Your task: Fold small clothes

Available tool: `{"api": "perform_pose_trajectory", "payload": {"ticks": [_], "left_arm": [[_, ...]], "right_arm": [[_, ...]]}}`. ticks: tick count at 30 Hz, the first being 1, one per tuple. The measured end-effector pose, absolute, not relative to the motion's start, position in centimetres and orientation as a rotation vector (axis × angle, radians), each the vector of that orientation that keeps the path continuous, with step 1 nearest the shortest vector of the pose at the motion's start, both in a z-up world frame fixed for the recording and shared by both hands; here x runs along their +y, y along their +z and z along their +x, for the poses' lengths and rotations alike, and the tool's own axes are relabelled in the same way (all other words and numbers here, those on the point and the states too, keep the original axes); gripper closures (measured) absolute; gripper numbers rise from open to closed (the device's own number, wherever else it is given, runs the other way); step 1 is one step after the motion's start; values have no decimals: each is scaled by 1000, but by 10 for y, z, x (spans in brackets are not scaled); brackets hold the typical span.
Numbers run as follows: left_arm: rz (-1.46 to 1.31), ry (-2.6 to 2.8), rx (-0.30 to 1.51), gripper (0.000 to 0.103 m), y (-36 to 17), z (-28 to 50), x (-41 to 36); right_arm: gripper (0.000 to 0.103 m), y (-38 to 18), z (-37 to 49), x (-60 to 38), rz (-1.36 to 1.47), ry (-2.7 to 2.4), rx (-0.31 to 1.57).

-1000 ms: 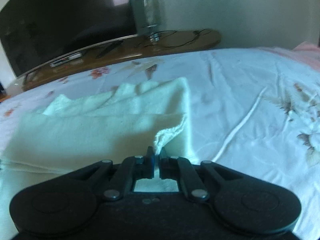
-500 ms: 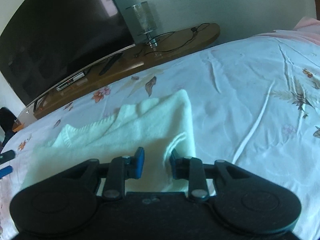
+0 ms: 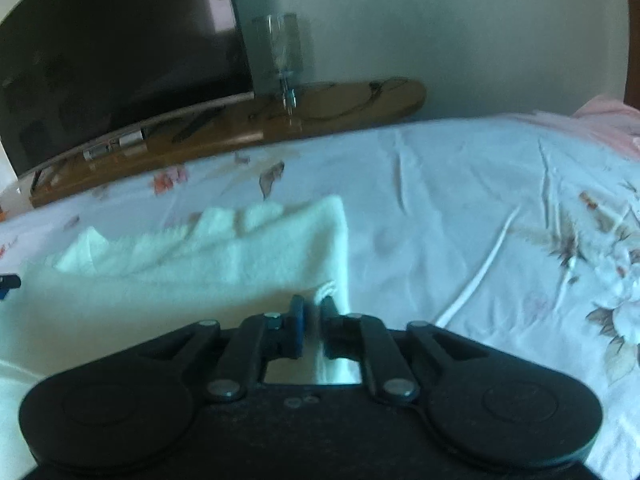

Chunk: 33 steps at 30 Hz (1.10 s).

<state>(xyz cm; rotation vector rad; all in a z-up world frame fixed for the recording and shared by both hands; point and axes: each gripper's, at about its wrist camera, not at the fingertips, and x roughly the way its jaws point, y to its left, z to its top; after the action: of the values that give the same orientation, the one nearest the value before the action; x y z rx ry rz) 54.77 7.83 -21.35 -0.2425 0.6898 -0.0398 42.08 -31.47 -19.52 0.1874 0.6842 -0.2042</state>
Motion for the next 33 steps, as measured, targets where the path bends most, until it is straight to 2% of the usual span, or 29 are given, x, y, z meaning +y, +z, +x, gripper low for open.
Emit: {"api": "perform_pose_trajectory", "payload": {"ticks": [2,6,8,12,14,16,21,22,23,24,25,26,29,33], "left_arm": [[-199,-113,663,65,-202,527,67],[-142,-184,701,65,-209,504,49],[-131,-175,741,66,-224,499,48],[-61,-168,704,66,-231,488,47],[-94,-161,720,65,-222,483,49],[-75,-174,709,65,-219,472,46],[-34,-154,720,65,-222,463,40],[-38,-160,725,65,-217,461,39],[-40,-168,727,60,-213,457,38],[-39,-179,730,49,-211,452,37],[-32,-178,729,18,-209,446,35],[-13,-162,722,0,-209,439,32],[11,-173,735,0,-215,421,27],[-3,-170,802,1,-227,406,28]], "right_arm": [[78,-183,412,-311,175,-202,624],[79,-167,404,-301,161,-148,572],[80,-172,405,-292,141,-83,619],[86,-205,413,-296,117,-96,773],[87,-206,405,-308,165,-92,746],[79,-196,396,-308,193,-85,720],[80,-203,394,-300,116,-90,768],[77,-200,395,-298,129,-91,773],[77,-196,392,-298,145,-76,759],[77,-191,387,-297,150,-60,742],[77,-185,382,-293,147,-49,727],[77,-181,377,-290,146,-39,714],[77,-183,368,-284,157,-6,731],[76,-205,365,-272,102,19,855]]}}
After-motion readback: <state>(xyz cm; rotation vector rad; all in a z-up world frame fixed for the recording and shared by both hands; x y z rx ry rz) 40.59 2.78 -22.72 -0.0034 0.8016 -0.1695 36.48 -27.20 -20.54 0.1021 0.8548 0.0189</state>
